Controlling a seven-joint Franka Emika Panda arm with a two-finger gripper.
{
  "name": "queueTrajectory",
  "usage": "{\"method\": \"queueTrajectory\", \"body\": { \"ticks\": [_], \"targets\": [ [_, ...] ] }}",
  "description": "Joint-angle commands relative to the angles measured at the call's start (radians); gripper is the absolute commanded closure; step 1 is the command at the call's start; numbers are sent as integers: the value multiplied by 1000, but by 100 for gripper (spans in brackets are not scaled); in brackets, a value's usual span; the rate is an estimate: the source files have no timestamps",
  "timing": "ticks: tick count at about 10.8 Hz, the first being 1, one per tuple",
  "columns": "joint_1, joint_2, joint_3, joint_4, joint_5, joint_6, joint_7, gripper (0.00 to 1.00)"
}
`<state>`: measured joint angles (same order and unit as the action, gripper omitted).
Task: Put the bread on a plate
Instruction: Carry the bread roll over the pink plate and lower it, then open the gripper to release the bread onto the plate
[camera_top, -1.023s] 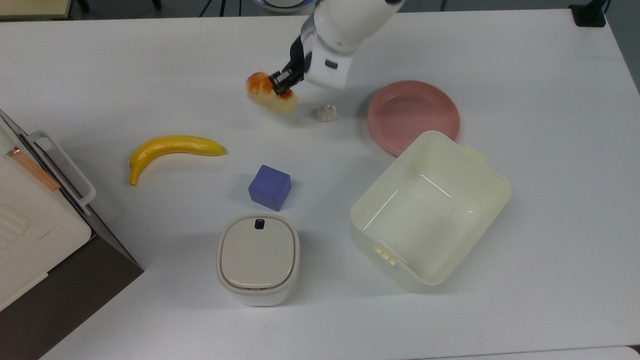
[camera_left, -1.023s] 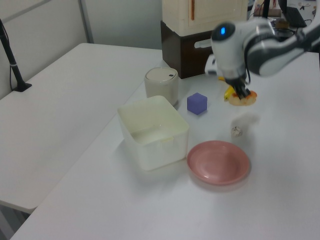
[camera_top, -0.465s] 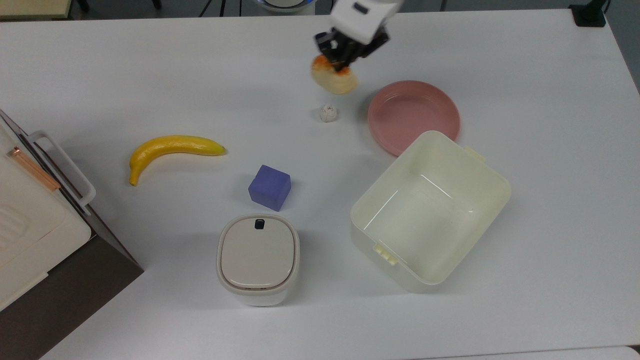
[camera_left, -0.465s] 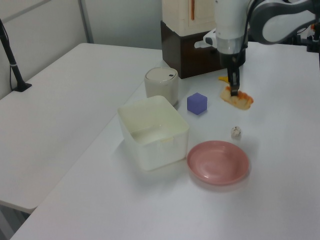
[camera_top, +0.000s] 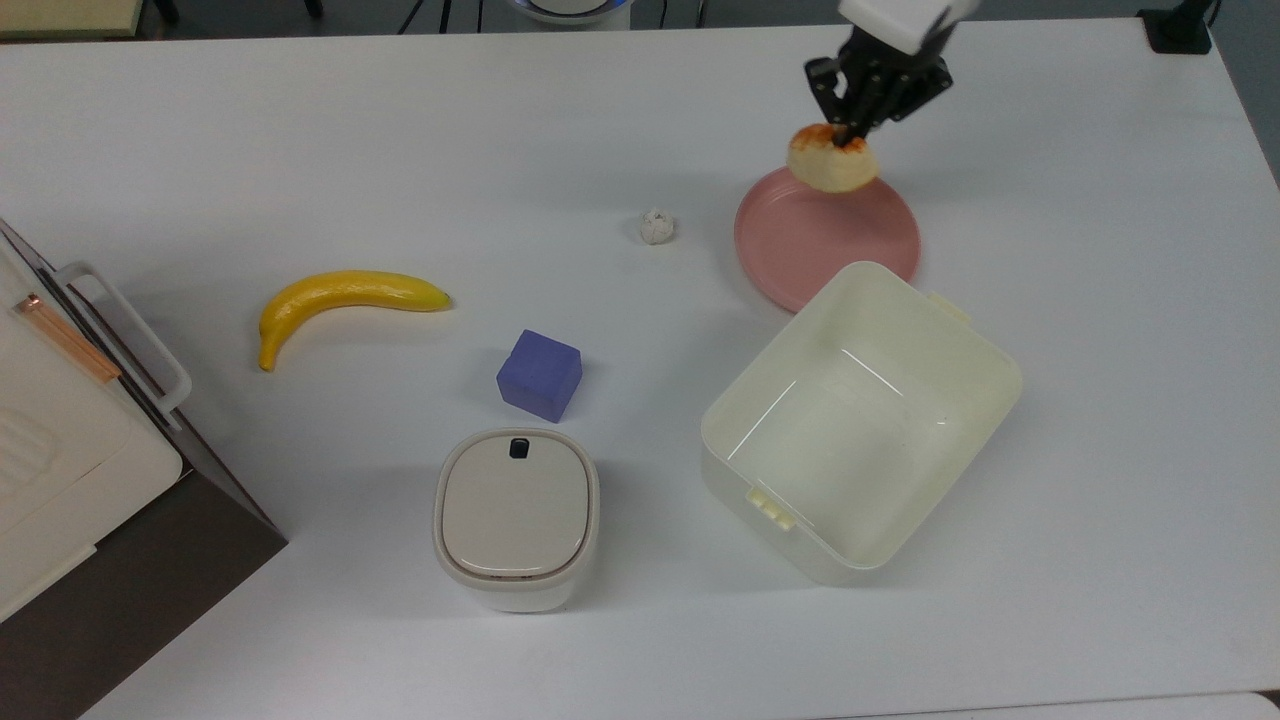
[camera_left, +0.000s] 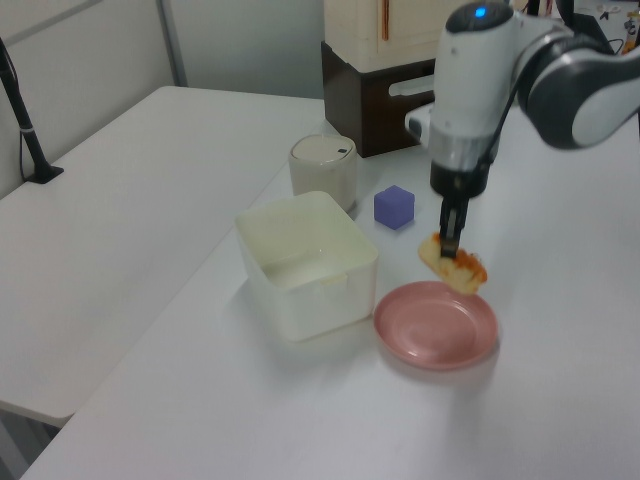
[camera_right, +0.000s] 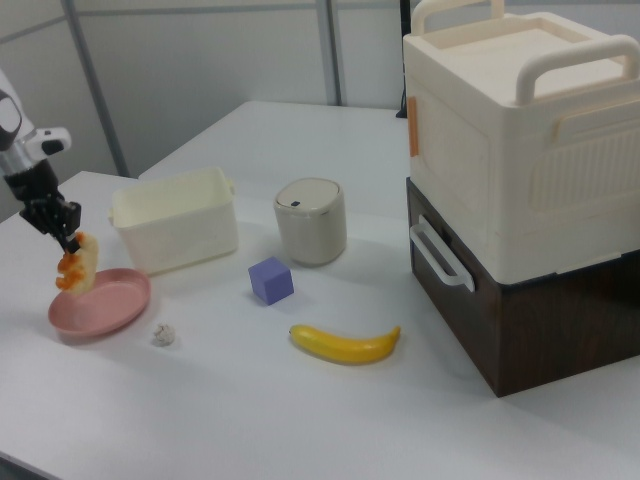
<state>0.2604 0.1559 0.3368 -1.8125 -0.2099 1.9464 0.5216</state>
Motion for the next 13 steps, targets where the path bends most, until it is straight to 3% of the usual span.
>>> {"method": "queueTrajectory", "body": {
  "ticks": [1,2,3,4,5,9,13],
  "targets": [
    [59,192,-4,107,-141,14,153,90],
    [53,220,-4,108,-158,17,155,88],
    [50,237,-8,108,-166,23,152,72],
    [43,237,-10,108,-172,23,152,28],
    [43,232,-10,107,-175,14,149,0],
    [45,156,-10,102,-177,-46,121,0],
    [-4,108,-16,94,-175,-317,-335,0]
  ]
}}
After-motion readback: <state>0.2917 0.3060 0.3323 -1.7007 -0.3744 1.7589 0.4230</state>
